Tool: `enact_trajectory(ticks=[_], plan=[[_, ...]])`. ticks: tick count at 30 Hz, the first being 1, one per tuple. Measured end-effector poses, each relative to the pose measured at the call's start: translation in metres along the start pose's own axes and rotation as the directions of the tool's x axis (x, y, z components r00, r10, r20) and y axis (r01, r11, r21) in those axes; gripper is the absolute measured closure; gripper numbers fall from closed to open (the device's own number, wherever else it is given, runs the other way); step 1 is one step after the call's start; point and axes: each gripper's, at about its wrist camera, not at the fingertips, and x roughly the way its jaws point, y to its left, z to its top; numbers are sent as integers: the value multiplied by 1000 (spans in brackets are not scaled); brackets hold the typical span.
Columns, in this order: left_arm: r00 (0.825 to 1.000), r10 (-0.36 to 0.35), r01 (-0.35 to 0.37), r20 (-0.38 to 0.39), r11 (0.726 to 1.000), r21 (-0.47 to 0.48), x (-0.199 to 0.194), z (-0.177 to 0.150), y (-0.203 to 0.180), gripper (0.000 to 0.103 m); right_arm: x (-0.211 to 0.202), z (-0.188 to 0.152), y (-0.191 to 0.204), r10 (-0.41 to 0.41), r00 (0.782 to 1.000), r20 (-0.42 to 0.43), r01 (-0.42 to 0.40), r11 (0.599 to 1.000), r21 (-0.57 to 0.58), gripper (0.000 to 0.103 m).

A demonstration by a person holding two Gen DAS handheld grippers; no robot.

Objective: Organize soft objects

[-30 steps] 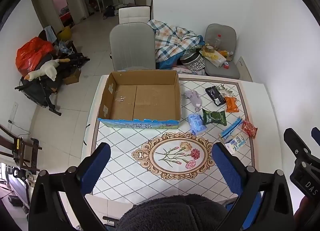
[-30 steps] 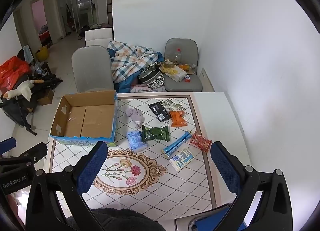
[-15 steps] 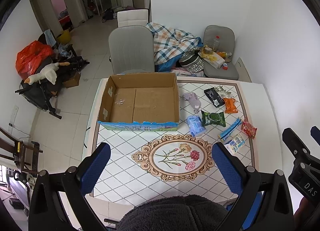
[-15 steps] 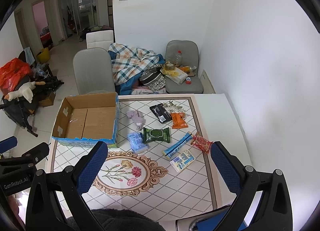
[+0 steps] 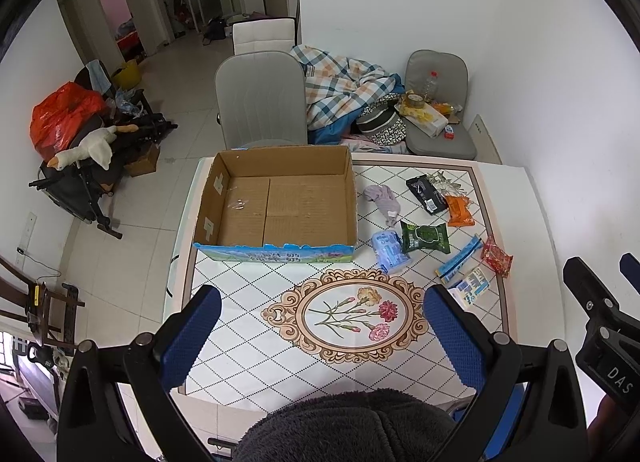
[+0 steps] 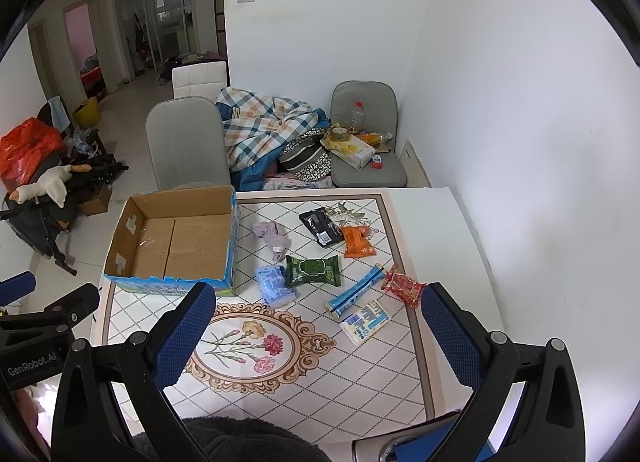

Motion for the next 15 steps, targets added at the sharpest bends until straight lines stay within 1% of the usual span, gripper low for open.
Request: enact_trajectory(ticks=[15], plan=[[1000,-7,7,-1,1000,8,-1,2,-2,0,1,1,2,-6,1000,6,6,1000,8,0]])
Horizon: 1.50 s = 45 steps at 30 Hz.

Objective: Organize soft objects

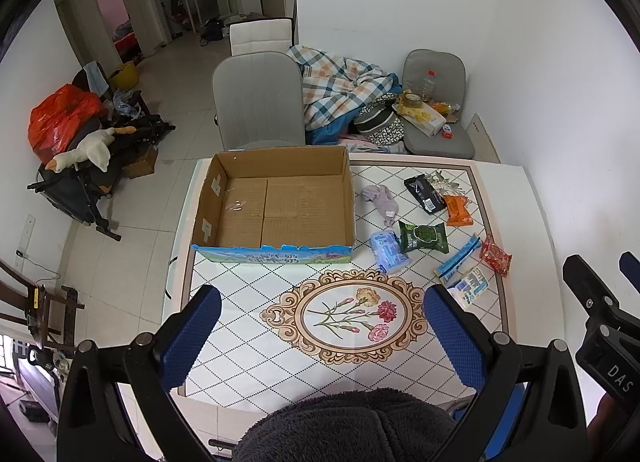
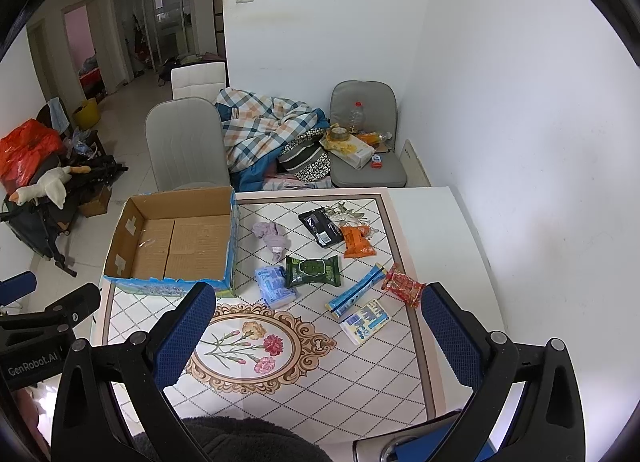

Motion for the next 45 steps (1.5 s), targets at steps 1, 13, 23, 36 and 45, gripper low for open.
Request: enact_trajectory(ticks=[1,13,23,36,45], plan=[[1000,0,0,-1,1000,0,0,0,0,0,0,0,0,0,1000,0,0,1000,1,0],[1000,-9,9,0,1000,-2,1,-1,1,0,2,-1,0,-1,1000,1,1,1000,2,0],[1000,-8,8,0,1000,-1,0,0,0,0,3,-1,0,-1,1000,3,1,1000,2,0],[1000,-14,14,-6,1000,18,4,5,-8,0,4,1,-4,0,1000,5,0,1000,14,0],[999,-32,35,-25,994,106,48,33,-39,0,43,3,-54,-27,998,-64,36,989,143,0]])
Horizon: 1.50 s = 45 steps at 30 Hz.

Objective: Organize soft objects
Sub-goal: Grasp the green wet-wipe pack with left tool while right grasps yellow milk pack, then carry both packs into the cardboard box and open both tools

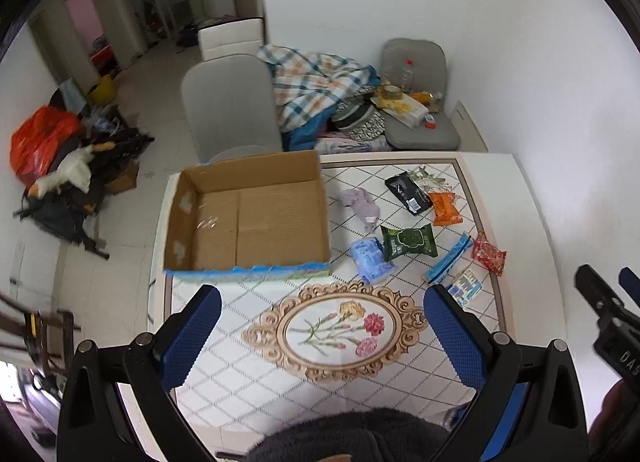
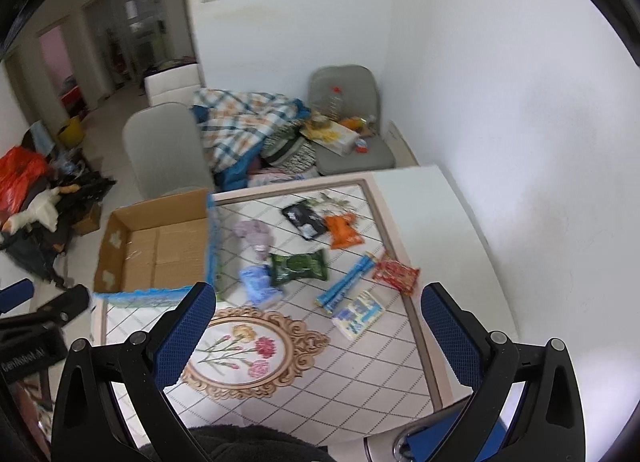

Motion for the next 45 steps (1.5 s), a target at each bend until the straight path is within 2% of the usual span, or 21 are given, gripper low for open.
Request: enact_trajectory(ticks=[2,5,8,10,12,14,16,18,19,21,22,24,27,29,32,33,36,38,41,43,45], plan=[[1000,-9,10,-14,998,67,24,12,-17,0,23,2,-20,-23,999,-42,25,999,42,0],[999,28,-23,-23,980,200,66,25,-46,0,69,1,-49,-20,991,-130,35,993,115,0],[997,56,-37,-51,947,318,117,34,-76,0,129,-11,-80,2,976,-218,41,981,191,0],[994,74,-37,-80,921,387,152,38,-95,0,179,-23,-95,14,956,-293,60,969,239,0],[989,86,-20,-123,885,465,189,40,-117,0,230,-37,-106,49,926,-373,69,953,296,0],[981,119,-13,-154,832,555,229,42,-141,2,280,-54,-116,102,892,-441,72,930,360,0],[972,163,-16,-172,769,639,267,42,-162,10,324,-71,-121,141,856,-498,92,906,413,1],[965,186,-8,-183,721,693,294,41,-177,12,357,-86,-124,176,828,-532,108,882,459,3],[959,188,25,-213,691,723,315,40,-188,12,368,-91,-125,192,820,-540,109,873,475,3],[951,207,43,-230,648,760,339,39,-201,12,389,-102,-124,228,796,-561,110,857,504,4],[944,219,62,-247,617,784,356,36,-210,12,396,-107,-123,243,783,-572,112,850,515,6],[928,245,91,-279,580,810,381,32,-221,12,405,-115,-121,272,763,-586,108,841,531,6],[902,263,150,-342,553,820,407,27,-230,12,416,-122,-120,305,748,-589,107,821,561,7],[888,280,175,-363,525,833,423,22,-236,12,423,-128,-120,319,739,-594,113,810,576,9],[873,286,213,-396,507,835,436,19,-241,13,436,-135,-114,334,715,-614,124,804,582,14],[868,288,219,-404,507,833,440,17,-242,23,439,-137,-113,334,712,-618,129,803,582,14],[840,291,263,-458,520,813,452,14,-243,42,450,-146,-111,350,697,-626,136,793,594,19],[837,291,270,-463,516,813,455,11,-243,53,455,-151,-109,361,690,-628,138,785,604,24],[844,286,265,-454,515,815,457,5,-245,56,462,-159,-109,358,688,-631,151,780,607,32],[846,272,268,-458,527,807,453,2,-241,62,465,-161,-107,351,690,-633,155,783,603,33],[845,257,270,-469,552,789,447,2,-237,67,466,-160,-104,346,694,-631,151,788,597,34]])
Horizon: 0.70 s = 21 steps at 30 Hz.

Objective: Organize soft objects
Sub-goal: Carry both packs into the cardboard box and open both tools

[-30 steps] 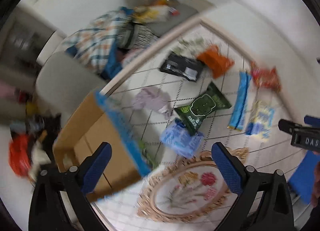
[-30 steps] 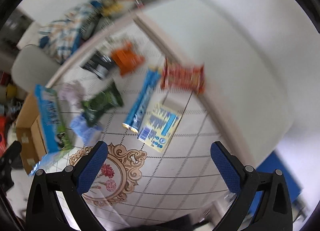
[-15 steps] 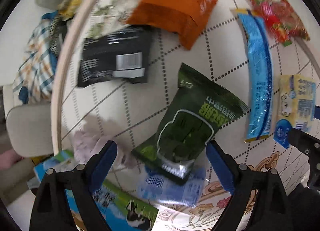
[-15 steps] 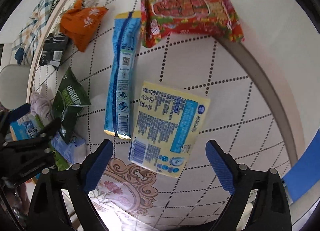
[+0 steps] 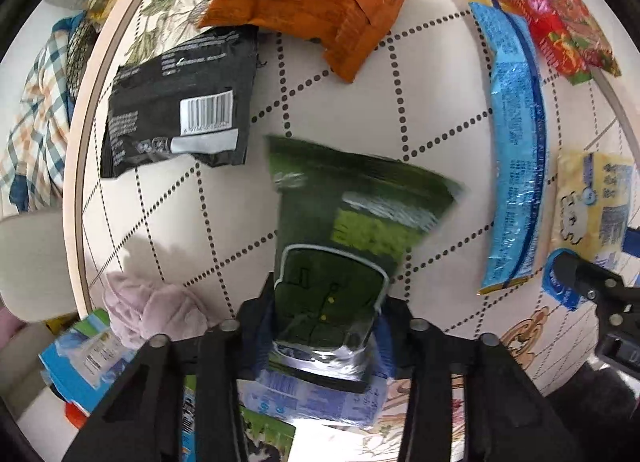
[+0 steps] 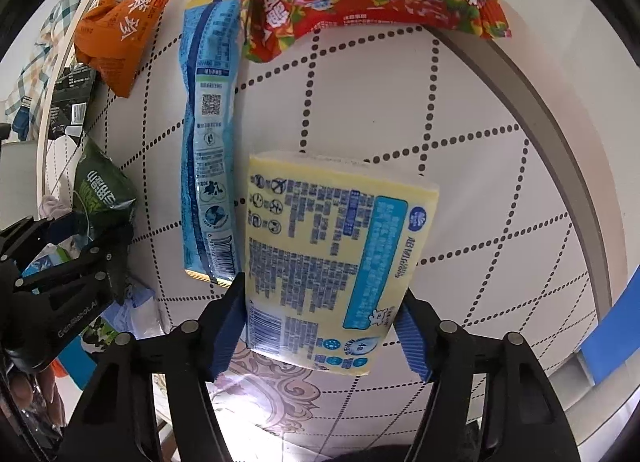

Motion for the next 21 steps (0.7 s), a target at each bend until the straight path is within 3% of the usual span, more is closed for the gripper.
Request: enact_trajectory(ticks=[6,11,15,18,19,21], plan=[[997,-15,23,73,994,-106,-15,-23,1,69,-4,-14,6,-1,1000,28,2,999,-41,37],[985,-74,110,156,966,-234,-47,-57,11,70,-21,-34,17,19,998,59,-14,996,-85,37],[962,-136,220,237,901,-374,-83,-95,36,70,-45,-48,33,63,994,95,-46,985,-165,37],[934,-169,314,314,806,-501,-116,-137,65,70,-70,-66,60,104,988,112,-72,962,-264,37],[927,-170,331,333,787,-521,-124,-141,73,70,-82,-70,73,114,986,121,-74,953,-294,37],[906,-155,375,395,726,-576,-147,-181,94,70,-106,-78,100,140,982,130,-83,926,-369,37]])
